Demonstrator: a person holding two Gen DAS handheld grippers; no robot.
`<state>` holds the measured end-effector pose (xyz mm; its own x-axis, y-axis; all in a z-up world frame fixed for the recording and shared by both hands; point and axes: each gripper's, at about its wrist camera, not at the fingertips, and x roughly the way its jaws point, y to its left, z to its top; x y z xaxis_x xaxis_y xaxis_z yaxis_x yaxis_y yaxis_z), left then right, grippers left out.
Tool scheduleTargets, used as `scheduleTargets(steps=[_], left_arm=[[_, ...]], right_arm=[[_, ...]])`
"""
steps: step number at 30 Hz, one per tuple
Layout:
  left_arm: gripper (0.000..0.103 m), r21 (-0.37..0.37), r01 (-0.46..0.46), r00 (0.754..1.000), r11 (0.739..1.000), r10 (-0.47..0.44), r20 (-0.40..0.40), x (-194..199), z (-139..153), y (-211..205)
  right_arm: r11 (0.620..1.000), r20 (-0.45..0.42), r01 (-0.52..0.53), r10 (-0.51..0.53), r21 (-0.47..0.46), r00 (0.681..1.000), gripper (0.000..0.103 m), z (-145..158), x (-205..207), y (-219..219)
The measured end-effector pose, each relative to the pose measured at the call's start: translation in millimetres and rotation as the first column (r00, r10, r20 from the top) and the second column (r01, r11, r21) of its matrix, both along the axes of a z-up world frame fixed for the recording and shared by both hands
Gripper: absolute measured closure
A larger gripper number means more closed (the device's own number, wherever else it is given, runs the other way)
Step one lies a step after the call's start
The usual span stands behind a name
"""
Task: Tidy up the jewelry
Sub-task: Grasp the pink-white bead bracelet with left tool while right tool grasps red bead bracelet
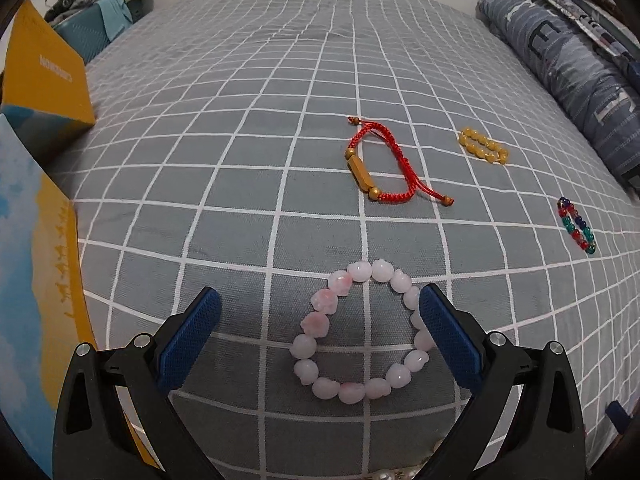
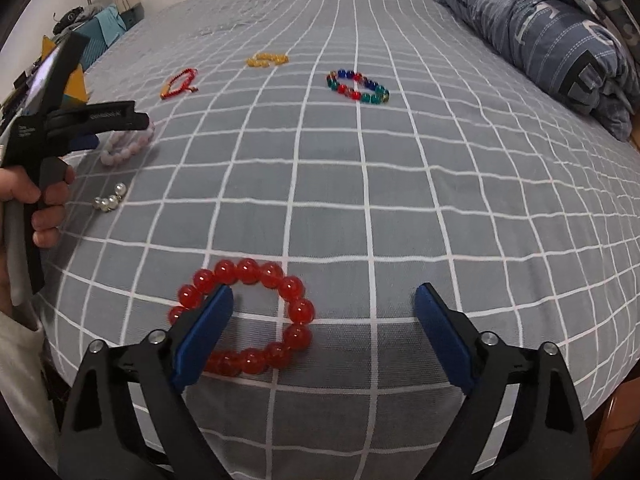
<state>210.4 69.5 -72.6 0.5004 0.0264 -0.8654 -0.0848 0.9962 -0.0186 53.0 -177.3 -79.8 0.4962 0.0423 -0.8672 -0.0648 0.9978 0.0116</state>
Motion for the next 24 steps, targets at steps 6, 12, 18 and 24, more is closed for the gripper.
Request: scheduleTargets(steps=[6, 12, 18, 24], left_arm=[[0.013, 0.028, 0.002, 1.0, 1.0, -0.001, -0.016, -3, -3, 4], [0.025, 0.042, 0.025, 1.0, 0.999, -0.025, -0.018, -5, -4, 0], [0.063, 0.03, 0.05, 0.998, 0.998, -0.049, -0.027, -7, -2, 0], [0.091, 0.037, 0.053, 0.998, 0.998, -0.052, -0.024, -12, 2, 0]], right_arm=[[1.0, 0.01, 0.013, -0.013, -0.009, 1.0, 0.026, -6, 0, 0], [1.0, 0.012, 0.008, -0.008, -0.028, 1.0, 0.044, -7, -1, 5], [0.999, 0.006, -0.001, 0.001, -0.041, 1.0, 0.067, -7, -2, 12], [0.997, -0.001, 0.002, -0.003, -0.077, 1.0, 0.088, -5, -3, 17]])
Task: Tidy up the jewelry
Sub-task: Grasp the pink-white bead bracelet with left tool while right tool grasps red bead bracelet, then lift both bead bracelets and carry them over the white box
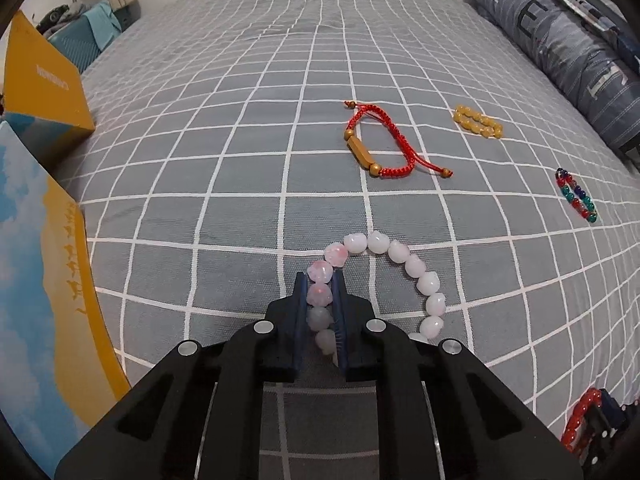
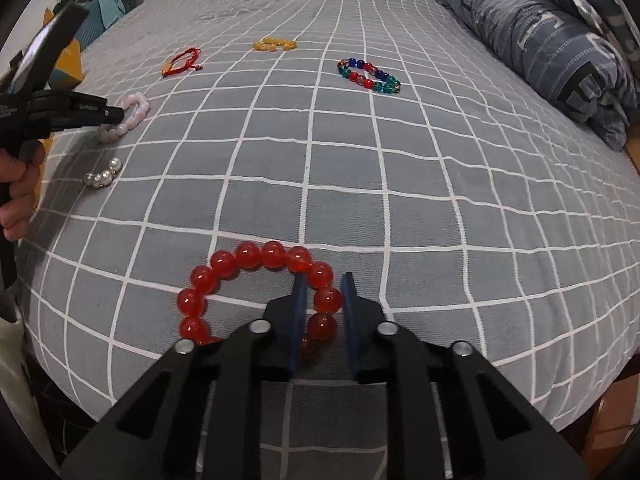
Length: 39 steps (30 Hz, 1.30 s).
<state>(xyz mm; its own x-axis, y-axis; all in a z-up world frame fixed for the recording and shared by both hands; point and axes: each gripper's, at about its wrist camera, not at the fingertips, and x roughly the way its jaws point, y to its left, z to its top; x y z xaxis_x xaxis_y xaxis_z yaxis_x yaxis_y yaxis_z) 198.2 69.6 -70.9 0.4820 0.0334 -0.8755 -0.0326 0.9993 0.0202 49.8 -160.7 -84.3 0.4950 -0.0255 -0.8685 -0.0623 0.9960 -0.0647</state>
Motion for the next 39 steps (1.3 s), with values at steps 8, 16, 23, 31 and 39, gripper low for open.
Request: scheduleTargets(steps=[8, 16, 23, 31, 39], left_arm=[[0.091, 0.002, -0.005, 0.999, 1.0, 0.005, 0.037, -7, 12, 1], [0.091, -0.009, -0.001, 0.998, 1.0, 0.002, 0.065, -13, 24, 0], [0.091, -0.026, 0.004, 0.992, 1.0, -0.001, 0.125, -27, 46, -2], [0.091, -0.062, 0.016, 0.988, 0.998, -0.006, 0.151, -37, 65, -3], [0.091, -0.077, 0.029, 0.982, 0.997, -0.014, 0.188, -48, 79, -4]], right_arm=[[1.0, -0.001, 0.008, -0.008, 0.027, 1.0, 0.09, 4, 0, -4], [0.998, 0.017, 0.013, -0.014, 0.062, 1.0, 0.09, 14, -5, -4], [0.995, 0.063, -0.006, 0.0, 0.095, 0.998, 0.09, 34, -12, -2], [0.985, 0.121, -0.056, 0.037, 0.162, 0.992, 0.09, 59, -20, 4], [0.981, 0.167, -0.081, 0.052, 0.174, 0.985, 0.09, 75, -26, 12]])
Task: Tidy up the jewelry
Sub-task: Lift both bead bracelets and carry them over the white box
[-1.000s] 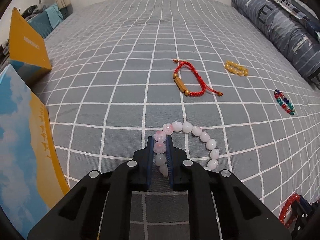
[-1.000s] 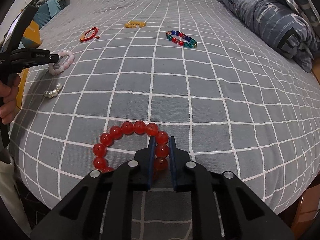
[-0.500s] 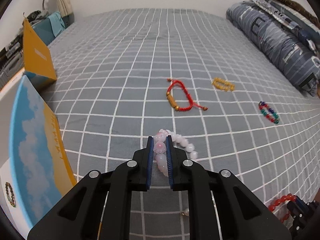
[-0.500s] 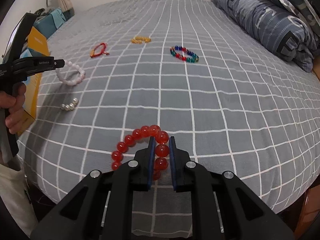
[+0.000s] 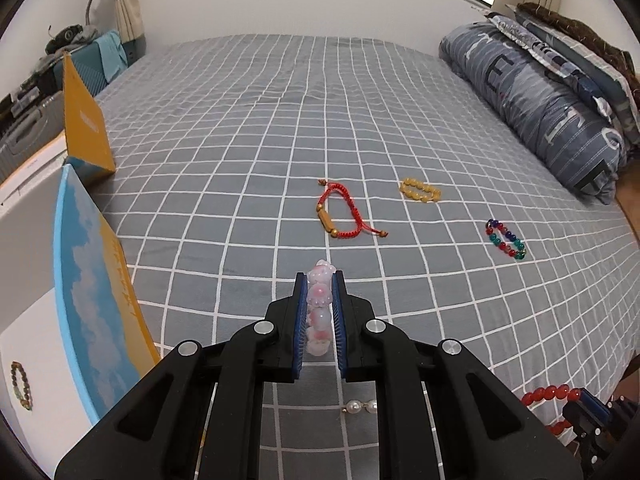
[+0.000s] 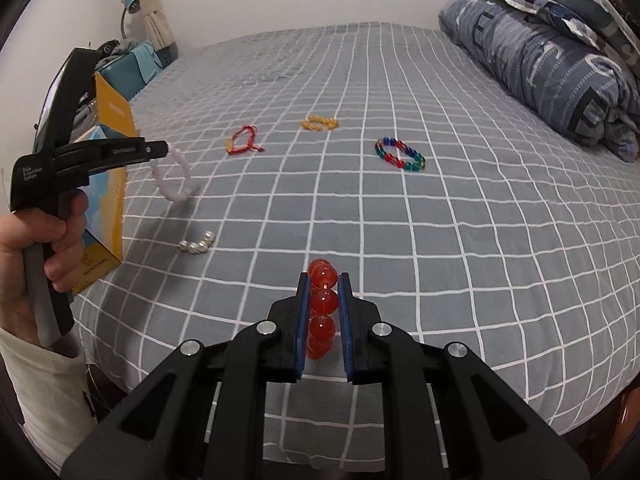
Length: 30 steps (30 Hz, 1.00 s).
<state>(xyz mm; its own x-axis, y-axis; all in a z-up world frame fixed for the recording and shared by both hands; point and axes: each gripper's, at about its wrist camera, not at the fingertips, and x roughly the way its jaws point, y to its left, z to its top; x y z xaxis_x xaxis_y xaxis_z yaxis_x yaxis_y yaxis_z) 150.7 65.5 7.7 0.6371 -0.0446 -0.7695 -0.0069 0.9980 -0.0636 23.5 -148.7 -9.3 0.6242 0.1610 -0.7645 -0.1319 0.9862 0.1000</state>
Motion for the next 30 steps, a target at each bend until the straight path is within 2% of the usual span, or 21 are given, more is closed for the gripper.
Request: scheduleTargets(steps=[11, 18, 30], left_arm=[[0.091, -0.012, 0.011, 1.0, 1.0, -0.01, 0.019, -11, 24, -4], [0.091, -0.031, 0.011, 1.0, 0.999, -0.011, 0.0, -21, 31, -5], [0.091, -0.01, -0.04, 0.999, 0.999, 0.041, 0.018, -58, 59, 14]], right_arm=[[1.0, 0.045, -0.011, 0.01, 0.011, 0.999, 0.09, 18, -4, 7], [1.0, 0.06, -0.007, 0.007, 0.001, 0.998, 0.09, 33, -3, 12], [0.999, 0.099, -0.002, 0.007, -0.051, 0.995, 0.09, 67, 2, 29]])
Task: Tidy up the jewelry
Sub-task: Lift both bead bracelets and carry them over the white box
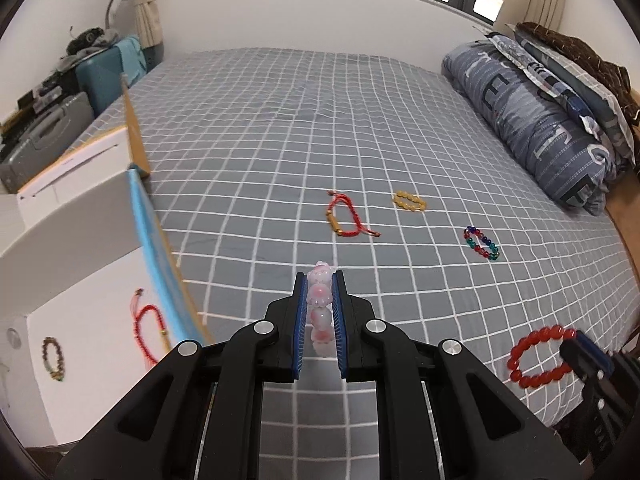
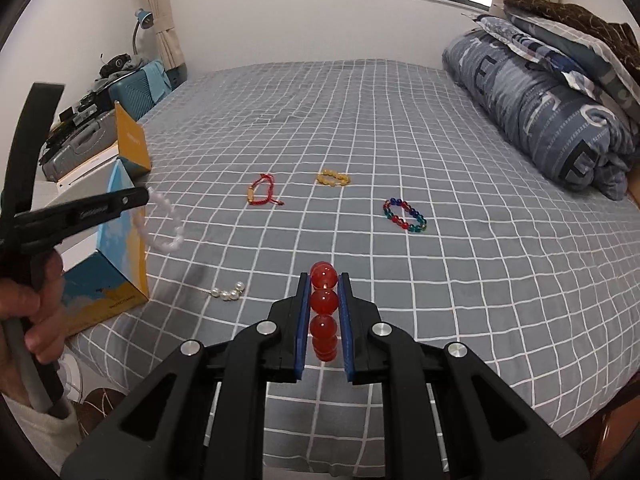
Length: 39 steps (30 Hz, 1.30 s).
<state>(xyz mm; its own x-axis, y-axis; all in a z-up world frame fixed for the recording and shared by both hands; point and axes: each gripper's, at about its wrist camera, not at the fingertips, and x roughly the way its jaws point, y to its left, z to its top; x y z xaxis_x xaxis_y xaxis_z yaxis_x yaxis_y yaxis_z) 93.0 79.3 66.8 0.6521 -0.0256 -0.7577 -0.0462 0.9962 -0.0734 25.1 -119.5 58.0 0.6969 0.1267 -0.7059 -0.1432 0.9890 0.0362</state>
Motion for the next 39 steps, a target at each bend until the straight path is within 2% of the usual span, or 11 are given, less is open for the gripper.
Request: scheduleTargets(steps=[14, 23, 30, 39], left_arm=[[0.091, 0.006, -0.081, 0.996, 0.997, 0.081, 0.024, -26, 33, 43], [0.091, -0.014, -0.16, 0.986, 0.987, 0.161, 0.053, -44, 54, 86], [0.091, -0.013, -0.257, 0.965, 0.966, 0.257, 0.051, -62, 56, 132], [0.091, 0.005, -0.372, 0.928, 0.928, 0.372, 0.033, -83, 54, 186]], right_arm=[[0.996, -0.001, -0.089, 0.089, -0.006, 0.996, 0.09, 28, 26, 48], [0.981, -0.005, -0.194, 0.195, 0.021, 0.981, 0.09, 51, 44, 106], [0.958, 0.025, -0.287, 0.287, 0.011, 0.958, 0.09, 70, 47, 161], [0.918, 0.019, -0.397, 0.396, 0.005, 0.918, 0.09, 76, 44, 227]])
